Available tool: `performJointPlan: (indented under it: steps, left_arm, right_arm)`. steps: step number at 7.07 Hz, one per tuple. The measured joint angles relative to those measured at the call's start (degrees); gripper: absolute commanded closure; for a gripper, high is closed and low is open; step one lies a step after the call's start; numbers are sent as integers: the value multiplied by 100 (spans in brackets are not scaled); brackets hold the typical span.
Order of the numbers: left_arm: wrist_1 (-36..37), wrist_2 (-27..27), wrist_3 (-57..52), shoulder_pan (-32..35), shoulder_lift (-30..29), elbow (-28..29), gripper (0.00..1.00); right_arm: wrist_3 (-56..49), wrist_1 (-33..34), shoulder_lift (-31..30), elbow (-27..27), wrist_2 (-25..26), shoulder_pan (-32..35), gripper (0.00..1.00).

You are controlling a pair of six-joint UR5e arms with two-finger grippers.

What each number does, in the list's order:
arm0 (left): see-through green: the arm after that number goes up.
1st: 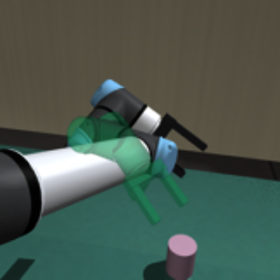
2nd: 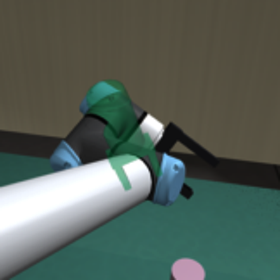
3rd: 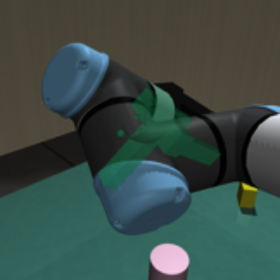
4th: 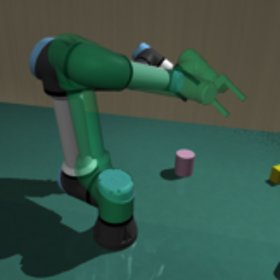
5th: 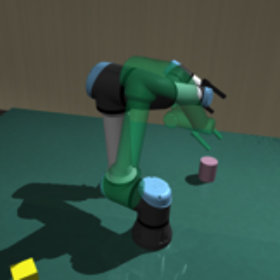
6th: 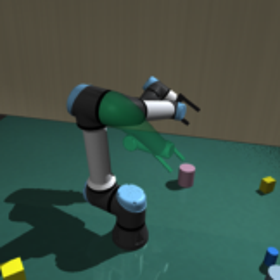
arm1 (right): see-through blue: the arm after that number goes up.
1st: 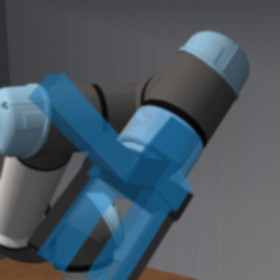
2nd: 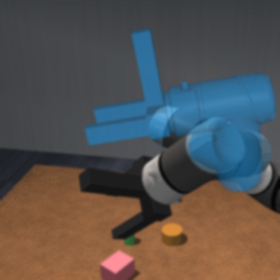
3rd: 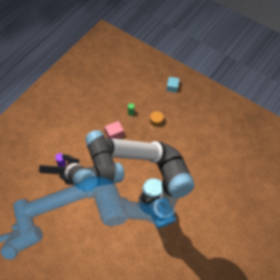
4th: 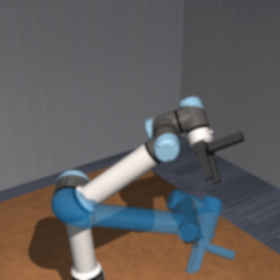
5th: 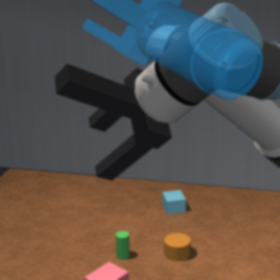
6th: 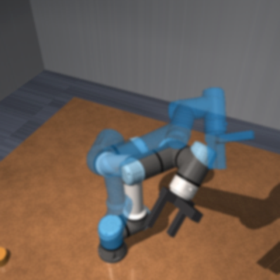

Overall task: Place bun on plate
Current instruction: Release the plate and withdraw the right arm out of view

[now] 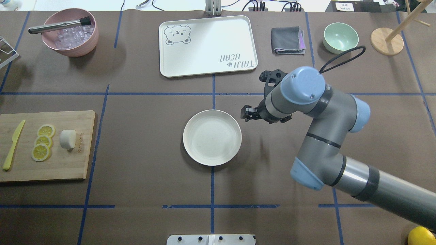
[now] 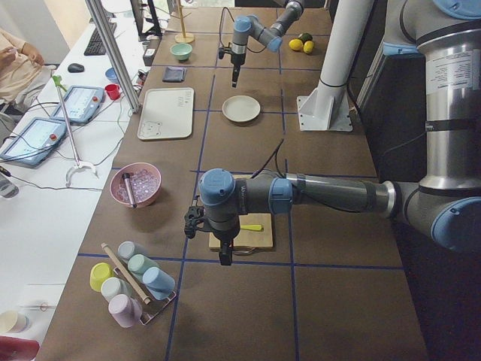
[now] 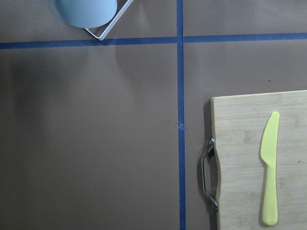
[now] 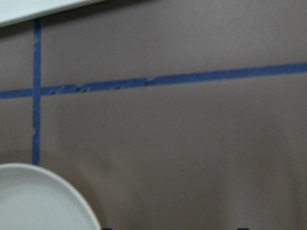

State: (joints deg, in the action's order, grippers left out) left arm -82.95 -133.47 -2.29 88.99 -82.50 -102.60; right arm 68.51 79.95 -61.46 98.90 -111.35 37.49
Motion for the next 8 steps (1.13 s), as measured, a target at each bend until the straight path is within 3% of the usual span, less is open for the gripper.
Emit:
performJointPlan:
  steps: [2,4,8]
  left_arm:
    - [5,3,0,-5,1,-119,0]
    - [11,21,43,-62,-27,-128,0]
    - [-154,10,82,-140,-222,-91,0]
  right_arm:
    - [-1608,691,-330,204,-841,1209,0]
    - [-3686,1005,-1045,209,-1506,2486,0]
    - [-7319,1292,-2697,212,-1830,4492,0]
